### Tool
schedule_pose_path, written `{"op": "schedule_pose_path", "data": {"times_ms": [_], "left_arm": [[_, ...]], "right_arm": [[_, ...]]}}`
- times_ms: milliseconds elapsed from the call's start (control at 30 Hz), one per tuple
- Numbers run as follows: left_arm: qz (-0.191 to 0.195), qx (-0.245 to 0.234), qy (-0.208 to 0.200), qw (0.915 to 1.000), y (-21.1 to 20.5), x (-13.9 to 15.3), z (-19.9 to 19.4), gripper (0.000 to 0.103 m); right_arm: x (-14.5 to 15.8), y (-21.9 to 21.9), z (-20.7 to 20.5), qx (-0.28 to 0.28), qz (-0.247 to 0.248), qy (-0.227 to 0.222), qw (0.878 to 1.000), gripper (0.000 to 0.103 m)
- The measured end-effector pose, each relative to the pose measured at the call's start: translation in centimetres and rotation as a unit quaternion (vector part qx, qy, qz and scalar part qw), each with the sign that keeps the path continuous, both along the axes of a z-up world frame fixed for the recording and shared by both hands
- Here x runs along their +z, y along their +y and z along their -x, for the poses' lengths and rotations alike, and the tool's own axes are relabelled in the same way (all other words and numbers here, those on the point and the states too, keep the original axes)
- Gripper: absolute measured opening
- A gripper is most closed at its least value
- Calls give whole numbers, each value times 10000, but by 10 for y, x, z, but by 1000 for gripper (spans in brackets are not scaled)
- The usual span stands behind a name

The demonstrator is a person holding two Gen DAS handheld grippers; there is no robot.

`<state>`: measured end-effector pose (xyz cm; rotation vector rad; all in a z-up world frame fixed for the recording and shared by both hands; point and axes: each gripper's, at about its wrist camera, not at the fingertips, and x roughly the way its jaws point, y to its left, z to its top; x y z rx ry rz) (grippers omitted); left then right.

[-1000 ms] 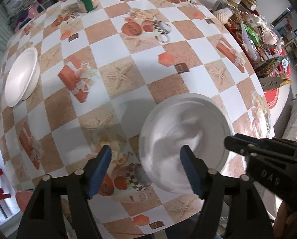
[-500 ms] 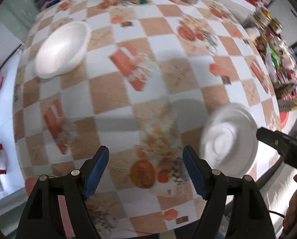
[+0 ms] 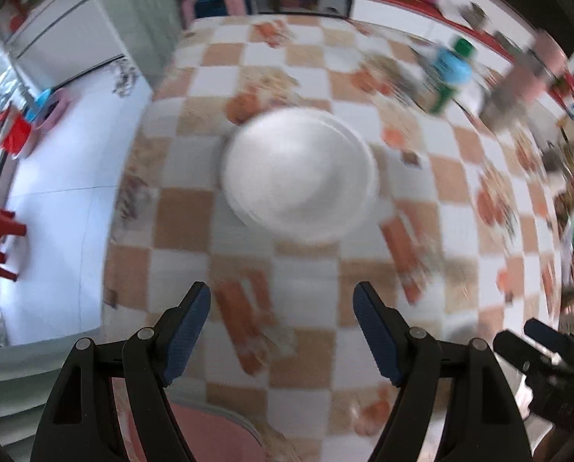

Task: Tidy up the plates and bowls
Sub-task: 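Open both grippers to release the plate and withdraw, then move both grippers to the rim of the next white plate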

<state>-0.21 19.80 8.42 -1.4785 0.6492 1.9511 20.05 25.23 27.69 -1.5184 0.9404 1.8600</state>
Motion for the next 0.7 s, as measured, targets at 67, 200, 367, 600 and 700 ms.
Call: {"op": "schedule_pose_path", "data": {"times_ms": [67,200,367,600,700], "left_arm": [[-29,127,64,9999,3,0,15,80],[-122,456,6,9989,11,-6,46,80],[7,725,-91,9973,21,-26,72,80],[12,818,-80,9966,31,-43,94,79],[95,869,-109,9961,37,-53,102,79]], "right_arm": [[-3,-2,23,169,12,4,9999,85],[-12,-6,69,571,-17,-62,9983,85],[-23,-2,114,779,71,7,9969,85],[-46,14,164,759,234,-15,9968,85],[-57,16,177,786,270,-78,9965,85]]}}
